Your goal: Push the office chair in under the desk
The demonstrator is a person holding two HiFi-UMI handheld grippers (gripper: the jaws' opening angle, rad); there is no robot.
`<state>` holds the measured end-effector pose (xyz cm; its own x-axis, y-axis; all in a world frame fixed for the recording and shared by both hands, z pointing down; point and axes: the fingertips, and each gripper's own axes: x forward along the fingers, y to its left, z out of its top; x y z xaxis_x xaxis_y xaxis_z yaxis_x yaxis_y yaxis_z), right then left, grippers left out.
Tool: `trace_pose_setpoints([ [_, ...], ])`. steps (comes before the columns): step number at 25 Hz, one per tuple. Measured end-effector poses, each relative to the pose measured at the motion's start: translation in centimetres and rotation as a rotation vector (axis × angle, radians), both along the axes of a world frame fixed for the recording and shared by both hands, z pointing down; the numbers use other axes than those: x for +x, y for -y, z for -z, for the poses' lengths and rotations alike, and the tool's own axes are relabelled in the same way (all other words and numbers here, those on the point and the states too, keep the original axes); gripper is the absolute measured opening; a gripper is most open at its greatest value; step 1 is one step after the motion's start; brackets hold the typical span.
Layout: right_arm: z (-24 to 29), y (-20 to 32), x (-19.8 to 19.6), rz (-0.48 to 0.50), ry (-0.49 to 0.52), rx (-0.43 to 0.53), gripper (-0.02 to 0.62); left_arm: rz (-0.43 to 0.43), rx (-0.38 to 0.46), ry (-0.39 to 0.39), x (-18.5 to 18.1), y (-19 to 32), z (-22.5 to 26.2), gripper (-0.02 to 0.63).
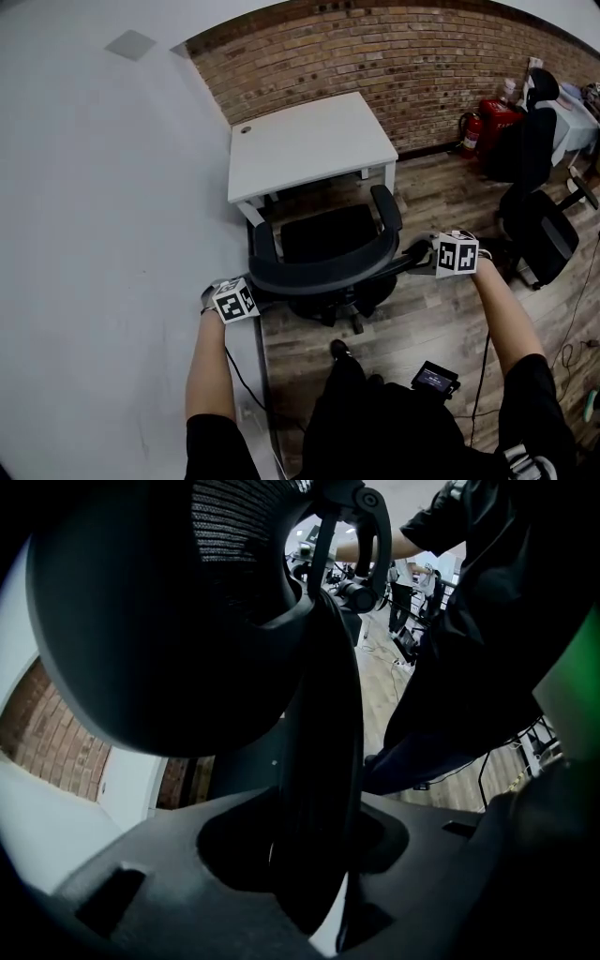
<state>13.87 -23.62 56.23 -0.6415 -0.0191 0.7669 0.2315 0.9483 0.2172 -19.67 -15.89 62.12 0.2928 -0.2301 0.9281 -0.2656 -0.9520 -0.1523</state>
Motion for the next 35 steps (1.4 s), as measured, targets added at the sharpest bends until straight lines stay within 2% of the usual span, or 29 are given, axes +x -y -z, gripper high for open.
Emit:
trace_pose_setpoints([
  [11, 0.2, 4.0, -1.7, -0.011, -0.011, -0.038, 0.161, -0.023, 0.005, 0.009, -1.4, 4.1, -0.1, 0.143],
  [35, 0.1, 15.1, -6.0, -0.056, 0.024, -0.029, 0.178, -0.041, 0.027, -0.004, -5.6, 15.0, -0.2, 0.132],
])
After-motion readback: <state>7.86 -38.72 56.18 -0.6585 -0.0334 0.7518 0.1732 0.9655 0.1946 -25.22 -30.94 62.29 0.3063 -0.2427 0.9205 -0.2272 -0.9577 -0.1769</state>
